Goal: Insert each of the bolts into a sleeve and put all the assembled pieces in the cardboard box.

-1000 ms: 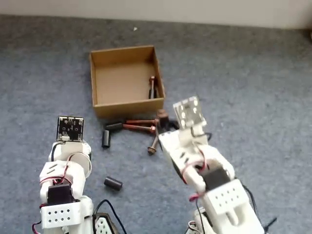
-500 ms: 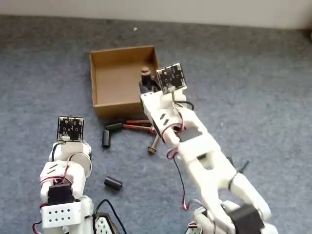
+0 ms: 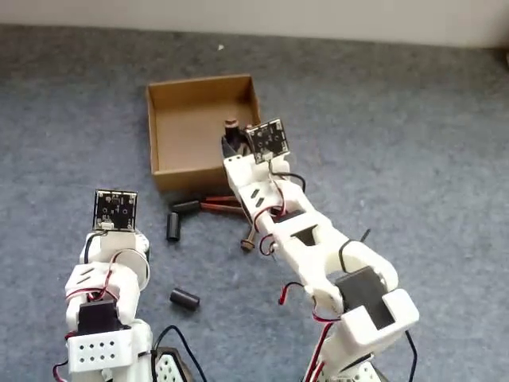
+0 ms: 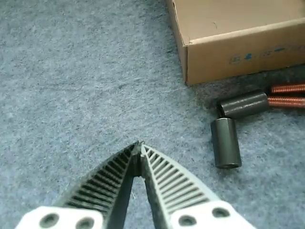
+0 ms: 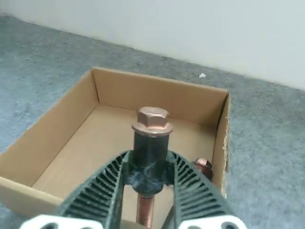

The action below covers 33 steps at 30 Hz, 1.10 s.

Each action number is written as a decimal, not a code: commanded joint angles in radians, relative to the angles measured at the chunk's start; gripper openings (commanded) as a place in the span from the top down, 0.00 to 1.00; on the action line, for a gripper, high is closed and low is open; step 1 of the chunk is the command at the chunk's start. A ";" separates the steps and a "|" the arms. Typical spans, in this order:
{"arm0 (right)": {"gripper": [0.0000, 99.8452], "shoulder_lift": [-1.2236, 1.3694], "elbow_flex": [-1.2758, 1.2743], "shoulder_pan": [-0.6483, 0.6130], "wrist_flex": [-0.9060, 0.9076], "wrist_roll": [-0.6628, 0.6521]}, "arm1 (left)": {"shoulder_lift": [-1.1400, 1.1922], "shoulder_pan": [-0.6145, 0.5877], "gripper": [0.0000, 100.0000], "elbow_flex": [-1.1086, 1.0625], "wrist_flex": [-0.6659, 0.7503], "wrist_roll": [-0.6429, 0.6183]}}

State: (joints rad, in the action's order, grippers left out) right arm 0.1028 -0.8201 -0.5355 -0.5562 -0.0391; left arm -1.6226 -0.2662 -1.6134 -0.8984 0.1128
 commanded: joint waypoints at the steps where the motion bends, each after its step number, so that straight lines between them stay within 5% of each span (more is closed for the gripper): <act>1: 0.91 -0.025 0.062 0.008 -0.035 0.006 | -0.007 -0.007 0.98 0.007 0.015 0.015; 9: 0.91 -0.094 0.051 0.002 -0.001 0.008 | -0.007 -0.007 0.98 0.007 0.015 0.015; 19: 0.91 -0.389 0.056 -0.073 0.694 0.146 | -0.007 -0.097 0.98 0.035 0.034 0.011; 33: 0.85 -0.193 0.381 -0.252 1.222 -0.066 | -0.007 -0.263 0.98 0.064 0.057 0.009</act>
State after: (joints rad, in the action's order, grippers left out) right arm -0.1550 -0.6084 -0.7718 0.5485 -0.0591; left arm -1.6226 -0.5148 -1.6011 -0.8646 0.1128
